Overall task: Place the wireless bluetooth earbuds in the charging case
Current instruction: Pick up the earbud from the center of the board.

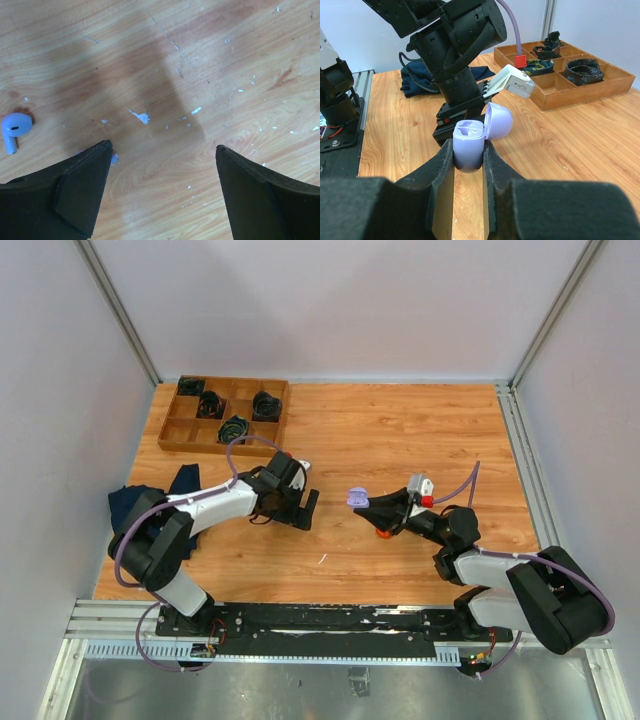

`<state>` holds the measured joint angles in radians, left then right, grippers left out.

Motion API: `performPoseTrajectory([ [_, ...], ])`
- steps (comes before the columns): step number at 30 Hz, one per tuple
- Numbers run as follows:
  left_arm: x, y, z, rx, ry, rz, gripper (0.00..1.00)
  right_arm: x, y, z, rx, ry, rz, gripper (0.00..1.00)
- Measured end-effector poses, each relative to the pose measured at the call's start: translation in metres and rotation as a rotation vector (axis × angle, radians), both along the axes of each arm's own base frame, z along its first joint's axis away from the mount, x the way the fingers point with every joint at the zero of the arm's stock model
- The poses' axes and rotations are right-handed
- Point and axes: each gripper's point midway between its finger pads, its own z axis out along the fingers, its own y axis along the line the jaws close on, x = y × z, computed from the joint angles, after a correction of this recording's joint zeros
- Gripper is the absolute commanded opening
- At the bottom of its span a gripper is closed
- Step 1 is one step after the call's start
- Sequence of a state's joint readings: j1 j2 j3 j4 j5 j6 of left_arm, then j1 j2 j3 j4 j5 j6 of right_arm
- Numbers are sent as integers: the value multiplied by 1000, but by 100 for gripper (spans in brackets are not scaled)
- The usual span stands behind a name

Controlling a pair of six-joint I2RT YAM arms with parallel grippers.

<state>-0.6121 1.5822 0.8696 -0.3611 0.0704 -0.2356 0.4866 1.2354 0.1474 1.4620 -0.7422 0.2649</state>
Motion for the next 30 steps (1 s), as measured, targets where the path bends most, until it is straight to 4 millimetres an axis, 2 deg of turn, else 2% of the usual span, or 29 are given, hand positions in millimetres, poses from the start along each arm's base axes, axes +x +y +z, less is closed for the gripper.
performPoseTrajectory([
  [12, -16, 6, 18, -10, 7, -13, 90, -2, 1, 0, -3, -1, 12, 1],
  [16, -16, 10, 26, -11, -12, 23, 90, -2, 1, 0, -3, -1, 14, 1],
  [25, 4, 28, 60, -43, -136, 324, 94, -2, 1, 0, -3, -1, 14, 1],
  [27, 5, 34, 63, -57, -152, 401, 99, -2, 1, 0, -3, -1, 14, 1],
  [30, 4, 39, 60, -83, -153, 504, 94, -2, 1, -1, -3, 0, 14, 1],
])
